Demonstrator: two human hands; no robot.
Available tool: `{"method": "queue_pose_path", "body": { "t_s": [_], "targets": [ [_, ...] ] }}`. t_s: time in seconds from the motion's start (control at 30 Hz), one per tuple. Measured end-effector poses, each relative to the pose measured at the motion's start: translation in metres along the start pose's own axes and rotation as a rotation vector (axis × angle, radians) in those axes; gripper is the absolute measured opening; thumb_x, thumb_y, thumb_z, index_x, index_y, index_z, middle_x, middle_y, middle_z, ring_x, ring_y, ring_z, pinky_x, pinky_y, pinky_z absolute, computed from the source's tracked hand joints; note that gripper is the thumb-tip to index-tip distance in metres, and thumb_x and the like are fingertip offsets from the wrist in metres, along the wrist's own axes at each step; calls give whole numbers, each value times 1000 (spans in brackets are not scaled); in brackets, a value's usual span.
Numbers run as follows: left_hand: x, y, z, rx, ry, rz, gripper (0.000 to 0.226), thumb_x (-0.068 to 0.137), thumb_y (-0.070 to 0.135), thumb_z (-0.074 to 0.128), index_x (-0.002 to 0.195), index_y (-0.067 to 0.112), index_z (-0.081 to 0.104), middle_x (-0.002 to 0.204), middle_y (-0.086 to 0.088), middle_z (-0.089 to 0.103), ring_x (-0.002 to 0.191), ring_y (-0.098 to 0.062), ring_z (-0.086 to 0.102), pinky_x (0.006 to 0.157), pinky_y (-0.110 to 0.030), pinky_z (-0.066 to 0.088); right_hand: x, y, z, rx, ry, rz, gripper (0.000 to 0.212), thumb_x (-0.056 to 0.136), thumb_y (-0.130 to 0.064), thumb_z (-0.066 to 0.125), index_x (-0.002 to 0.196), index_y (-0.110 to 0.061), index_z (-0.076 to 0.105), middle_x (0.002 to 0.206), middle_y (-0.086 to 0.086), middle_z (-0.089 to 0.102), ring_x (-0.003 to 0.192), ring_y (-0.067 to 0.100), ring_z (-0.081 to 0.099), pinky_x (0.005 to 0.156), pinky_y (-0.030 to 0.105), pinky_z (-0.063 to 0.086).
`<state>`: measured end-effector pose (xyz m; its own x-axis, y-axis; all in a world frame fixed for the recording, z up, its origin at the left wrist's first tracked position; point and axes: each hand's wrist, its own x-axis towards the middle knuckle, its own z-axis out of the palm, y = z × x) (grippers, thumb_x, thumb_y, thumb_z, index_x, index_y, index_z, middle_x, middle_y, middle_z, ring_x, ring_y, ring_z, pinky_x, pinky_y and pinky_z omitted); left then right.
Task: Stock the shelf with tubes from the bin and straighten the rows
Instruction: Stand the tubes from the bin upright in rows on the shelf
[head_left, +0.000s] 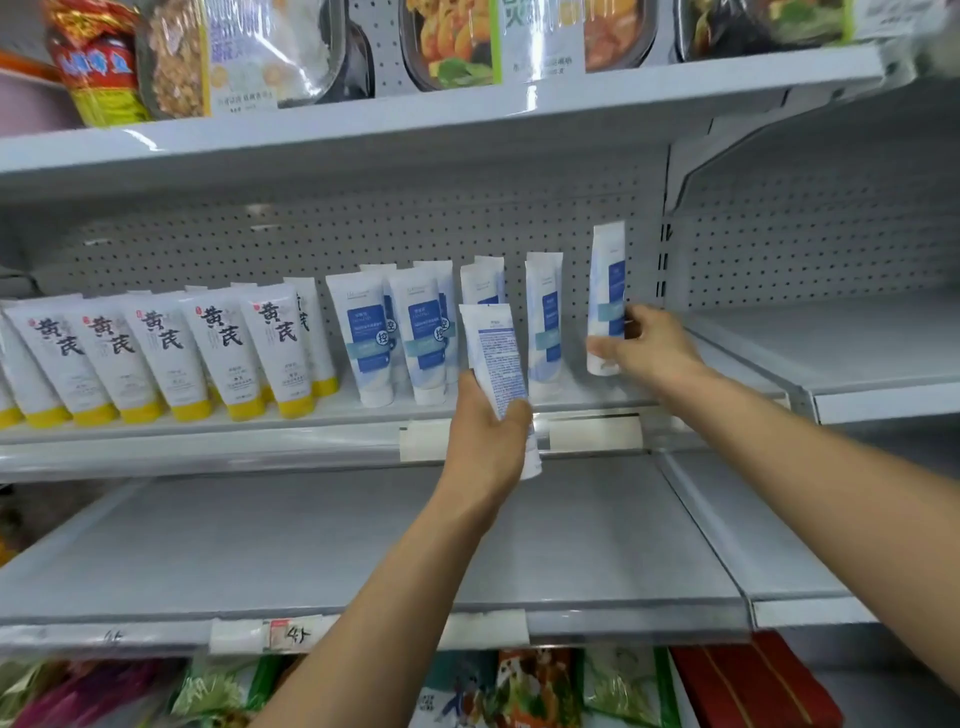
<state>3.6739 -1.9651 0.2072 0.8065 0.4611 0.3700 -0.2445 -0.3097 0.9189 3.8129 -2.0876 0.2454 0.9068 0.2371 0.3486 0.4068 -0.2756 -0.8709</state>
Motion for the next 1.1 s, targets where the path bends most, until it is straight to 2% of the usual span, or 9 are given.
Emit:
{"method": "queue_pose_path", "body": {
  "t_s": [0.13,0.3,0.63,0.77,0.83,0.9,1.0,1.03,1.1],
  "targets": [
    [9,-1,2,-1,8,-16,49,98,8,47,141,26,33,122,9,52,107,-11,54,80,-19,44,26,17,11,-108,-26,85,37,85,-9,69,120,-6,59,118,11,65,105,26,62,96,37,49],
    [17,-4,4,8,6,-25,49,99,9,47,142,26,31,122,12,47,108,-9,50,88,-26,42,45,25,18,-133,-38,100,41,85,-10,70,124,-7,58,123,12,64,111,28,60,101,41,47],
    [25,-8,7,19,24,-63,48,98,11,50,140,27,32,121,12,48,108,-13,52,96,-35,47,68,31,21,-135,-57,137,47,84,-13,72,128,-7,56,128,13,62,114,28,60,104,41,45],
    [23,-9,6,-4,41,-88,47,97,10,50,139,26,37,128,6,55,111,-17,56,97,-45,50,59,30,16,-172,8,142,64,86,-22,71,140,-6,41,137,13,52,121,29,53,103,40,43],
    [22,-8,6,-37,68,-103,42,95,11,49,134,24,42,125,0,60,106,-18,60,93,-45,53,45,28,14,-128,160,43,54,89,-23,67,137,-9,44,125,7,56,113,23,55,102,43,45],
    [19,-7,8,-92,88,-118,36,96,13,48,130,24,45,120,-3,62,103,-21,62,93,-46,53,22,22,16,-68,233,-112,31,91,-19,63,120,-11,56,100,-3,59,93,15,56,93,42,51],
    [15,-5,13,-155,98,-105,33,98,14,44,130,23,47,117,-2,64,99,-18,62,95,-43,52,-17,11,19,60,57,-265,5,88,-15,65,92,-14,66,84,-1,65,78,12,58,79,34,54],
    [14,-5,14,-170,96,-91,35,98,14,43,131,22,47,118,-1,64,100,-16,62,95,-40,52,-28,8,19,83,-65,-282,4,86,-18,69,89,-15,67,82,-1,67,76,11,60,76,31,54],
    [11,-3,16,-211,86,-75,36,98,12,43,133,21,47,121,1,64,104,-12,64,95,-35,53,-43,4,20,66,-309,-249,20,79,-26,77,95,-17,68,82,-1,67,72,7,60,72,25,53]
  ]
}}
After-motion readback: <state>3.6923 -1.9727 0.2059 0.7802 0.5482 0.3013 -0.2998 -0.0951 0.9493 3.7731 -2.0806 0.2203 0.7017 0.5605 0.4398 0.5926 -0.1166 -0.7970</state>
